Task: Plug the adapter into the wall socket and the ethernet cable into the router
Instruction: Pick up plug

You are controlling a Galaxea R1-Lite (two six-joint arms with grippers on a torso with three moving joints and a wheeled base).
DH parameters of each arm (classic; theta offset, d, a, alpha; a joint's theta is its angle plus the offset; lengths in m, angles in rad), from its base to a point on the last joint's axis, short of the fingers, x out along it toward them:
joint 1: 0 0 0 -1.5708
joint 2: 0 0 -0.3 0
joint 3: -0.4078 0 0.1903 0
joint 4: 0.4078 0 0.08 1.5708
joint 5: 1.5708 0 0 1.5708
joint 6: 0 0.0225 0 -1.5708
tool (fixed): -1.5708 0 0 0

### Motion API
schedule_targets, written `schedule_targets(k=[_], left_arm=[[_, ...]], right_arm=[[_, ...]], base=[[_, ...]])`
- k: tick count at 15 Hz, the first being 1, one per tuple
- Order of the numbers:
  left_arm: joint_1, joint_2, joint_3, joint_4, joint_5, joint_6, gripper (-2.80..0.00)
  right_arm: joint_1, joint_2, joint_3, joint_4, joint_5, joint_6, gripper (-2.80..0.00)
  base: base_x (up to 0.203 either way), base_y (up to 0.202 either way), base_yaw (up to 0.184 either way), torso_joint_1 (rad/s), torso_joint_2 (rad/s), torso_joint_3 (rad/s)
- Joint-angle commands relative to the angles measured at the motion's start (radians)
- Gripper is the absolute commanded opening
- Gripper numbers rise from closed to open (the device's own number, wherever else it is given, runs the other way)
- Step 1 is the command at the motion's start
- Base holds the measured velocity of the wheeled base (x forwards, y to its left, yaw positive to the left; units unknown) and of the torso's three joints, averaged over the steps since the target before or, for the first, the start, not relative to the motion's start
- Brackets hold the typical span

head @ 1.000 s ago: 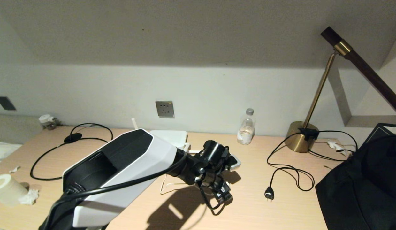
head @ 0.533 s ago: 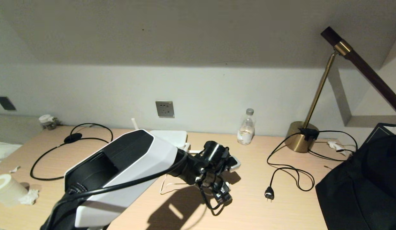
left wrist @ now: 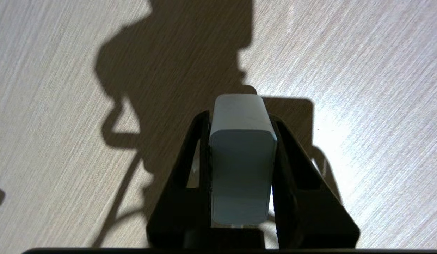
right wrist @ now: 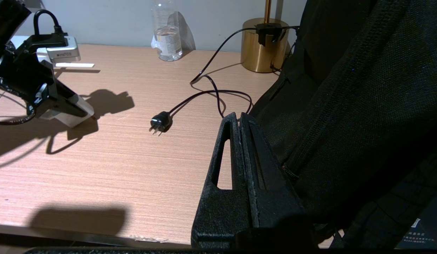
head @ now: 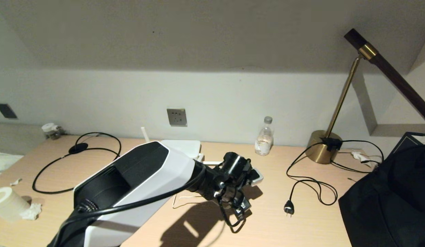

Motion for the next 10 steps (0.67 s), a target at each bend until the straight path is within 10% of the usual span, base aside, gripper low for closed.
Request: schedule_targets(k=[1, 10], left_arm=[[-0.003, -0.002, 0.006, 0.003, 0.0, 0.002, -2.8], [0.004, -0.285, 0.264, -0.002, 0.02, -0.005, -2.8]], right_arm=[[0.0, 0.002, 0.0, 0.0, -0.001, 0.0, -2.8], [0.0, 0.002, 0.0, 0.0, 0.001, 0.0, -2.8]], base=[[0.0, 0.0, 0.0, 0.0, 0.0, 0.0], [0.0, 0.0, 0.0, 0.0, 0.0, 0.0]])
